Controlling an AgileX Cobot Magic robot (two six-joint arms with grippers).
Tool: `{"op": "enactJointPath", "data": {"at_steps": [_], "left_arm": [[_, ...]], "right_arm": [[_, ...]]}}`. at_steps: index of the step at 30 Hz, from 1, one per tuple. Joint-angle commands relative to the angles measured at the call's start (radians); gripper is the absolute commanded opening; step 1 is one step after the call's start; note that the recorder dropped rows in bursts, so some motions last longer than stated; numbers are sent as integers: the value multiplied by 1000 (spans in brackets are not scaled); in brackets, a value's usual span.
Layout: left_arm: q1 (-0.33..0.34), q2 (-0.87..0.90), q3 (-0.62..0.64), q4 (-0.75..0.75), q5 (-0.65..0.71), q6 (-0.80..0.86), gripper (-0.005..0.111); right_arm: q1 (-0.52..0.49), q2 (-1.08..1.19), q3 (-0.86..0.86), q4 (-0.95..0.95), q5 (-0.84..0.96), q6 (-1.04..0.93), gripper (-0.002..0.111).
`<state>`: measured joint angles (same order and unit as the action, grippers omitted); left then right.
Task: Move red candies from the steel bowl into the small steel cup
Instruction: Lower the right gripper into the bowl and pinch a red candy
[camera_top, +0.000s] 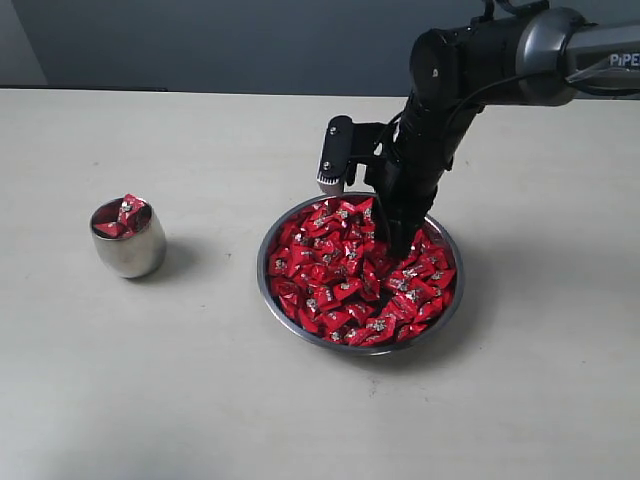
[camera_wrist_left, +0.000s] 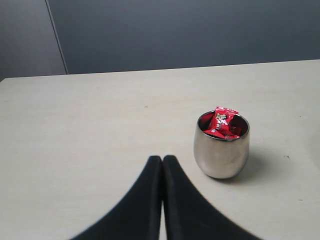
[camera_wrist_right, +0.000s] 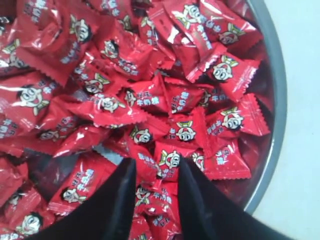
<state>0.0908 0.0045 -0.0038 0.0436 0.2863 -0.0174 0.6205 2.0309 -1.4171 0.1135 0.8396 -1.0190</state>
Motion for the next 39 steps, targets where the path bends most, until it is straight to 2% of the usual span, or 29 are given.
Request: {"op": "enactJointPath", "data": {"at_steps": [1, 24, 26, 29, 39], "left_arm": [[-7, -4, 4, 1, -2, -3, 0], [-7, -4, 4, 1, -2, -3, 0], [-7, -4, 4, 1, -2, -3, 0], [-7, -4, 4, 1, -2, -3, 0], [-7, -4, 4, 1, -2, -3, 0]], "right_arm": [[-2, 20, -5, 3, 2, 1, 29], [21, 90, -5, -45, -19, 26, 28], [21, 90, -5, -45, -24, 27, 21], [21, 90, -5, -60, -20, 27, -1], [21, 67, -5, -64, -4, 48, -1]]}}
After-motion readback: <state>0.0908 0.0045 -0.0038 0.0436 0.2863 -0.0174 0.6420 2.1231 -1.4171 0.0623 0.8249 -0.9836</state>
